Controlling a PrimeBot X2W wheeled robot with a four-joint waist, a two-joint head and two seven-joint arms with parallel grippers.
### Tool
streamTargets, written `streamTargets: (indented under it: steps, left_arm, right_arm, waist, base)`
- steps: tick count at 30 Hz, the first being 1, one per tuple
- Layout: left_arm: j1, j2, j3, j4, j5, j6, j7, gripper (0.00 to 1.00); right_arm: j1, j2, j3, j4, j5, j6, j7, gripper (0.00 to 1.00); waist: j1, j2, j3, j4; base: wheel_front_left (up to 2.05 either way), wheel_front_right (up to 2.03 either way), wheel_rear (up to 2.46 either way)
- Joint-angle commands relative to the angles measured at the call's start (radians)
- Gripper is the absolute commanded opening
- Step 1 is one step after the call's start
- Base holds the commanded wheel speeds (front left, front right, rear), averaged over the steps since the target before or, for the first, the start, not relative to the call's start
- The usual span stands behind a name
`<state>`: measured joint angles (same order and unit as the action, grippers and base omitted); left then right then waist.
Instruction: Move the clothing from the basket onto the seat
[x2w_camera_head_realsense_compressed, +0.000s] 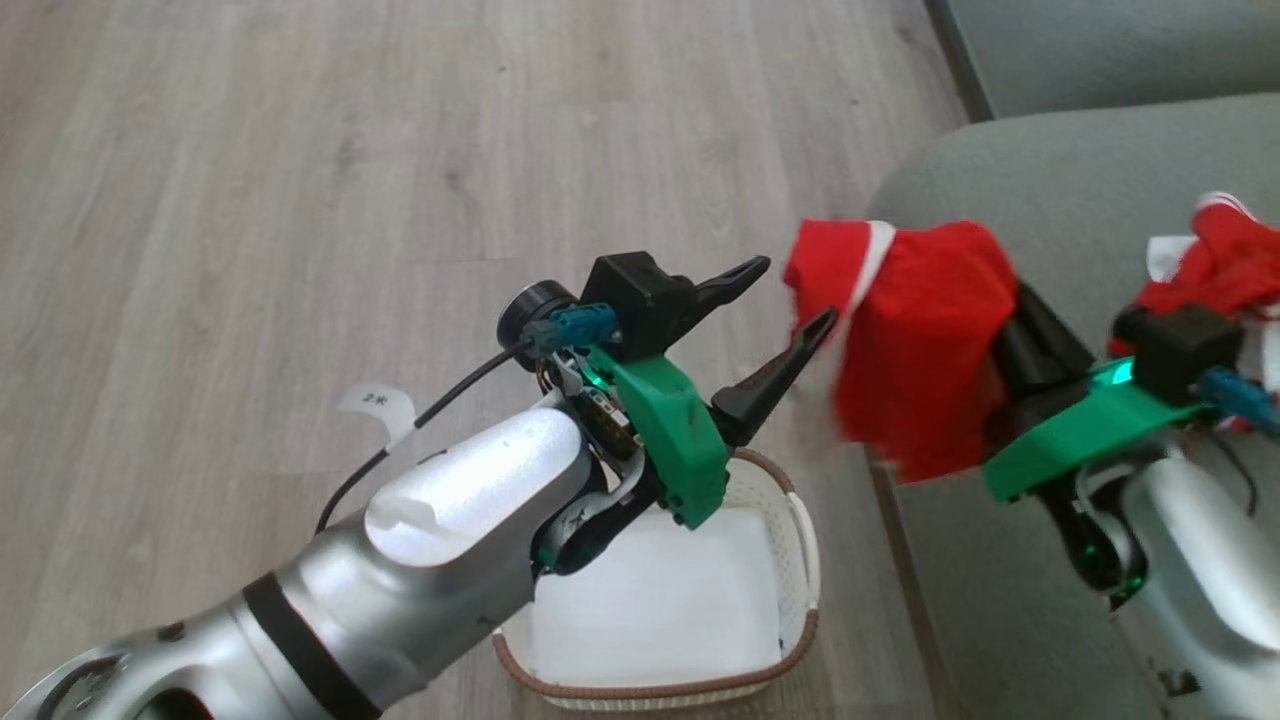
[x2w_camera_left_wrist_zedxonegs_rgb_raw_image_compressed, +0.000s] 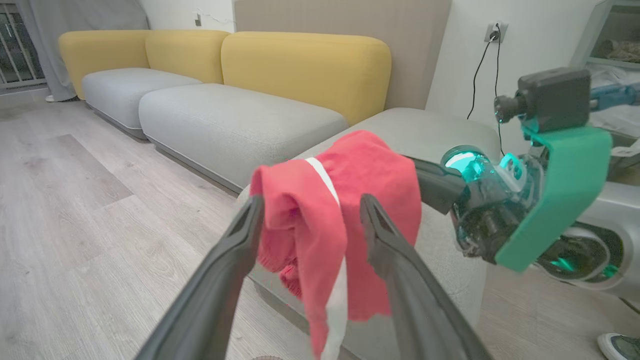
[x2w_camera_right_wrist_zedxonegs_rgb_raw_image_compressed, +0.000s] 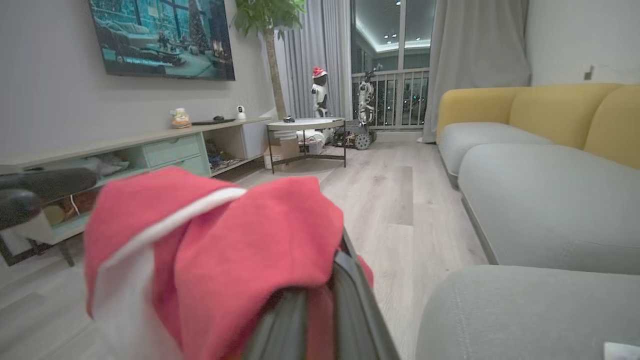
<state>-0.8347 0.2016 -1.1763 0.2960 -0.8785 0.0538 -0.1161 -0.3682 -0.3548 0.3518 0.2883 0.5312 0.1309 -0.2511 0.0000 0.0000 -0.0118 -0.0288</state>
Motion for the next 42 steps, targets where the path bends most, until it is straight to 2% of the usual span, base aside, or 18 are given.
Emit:
streamTargets:
  steps: [1,15,25,35,42]
  left_arm:
    - [-0.044,0.023,0.046,-0.027,-0.007,0.006,-0.007,1.00]
    - [-0.028,0.048,0.053,-0.051,-0.002,0.017,-0.043,1.00]
    - [-0.028,0.070,0.053,-0.058,0.007,0.024,-0.055,1.00]
    - [-0.035,0.079,0.049,-0.065,0.016,0.032,-0.057,1.00]
    - [-0.030,0.079,0.048,-0.066,0.016,0.035,-0.067,1.00]
  right_arm:
    - [-0.013,-0.017,-0.013,-0.046,0.005,0.000,-0.011,0.00]
    - [0.062,-0.030,-0.150,-0.240,-0.023,0.000,0.067,0.00]
    - [0.166,0.006,-0.253,-0.377,-0.052,0.000,0.115,0.00]
    - [0.213,0.041,-0.286,-0.443,-0.072,0.000,0.133,0.00]
    - [0.219,0.050,-0.300,-0.470,-0.077,0.000,0.139,0.00]
  waist:
    - [0.0000,0.0000,0.008,-0.025]
    - [0.0000,0.0000,0.037,-0.204]
    - [0.0000,0.0000,0.053,-0.309]
    - [0.0000,0.0000,0.072,-0.380]
    - [0.0000,0.0000,0.090,-0.404]
  base:
    - [0.00,0.00,0.00]
    - [0.00,0.00,0.00]
    - [0.00,0.00,0.00]
    - [0.00,0.00,0.00]
    - [0.00,0.00,0.00]
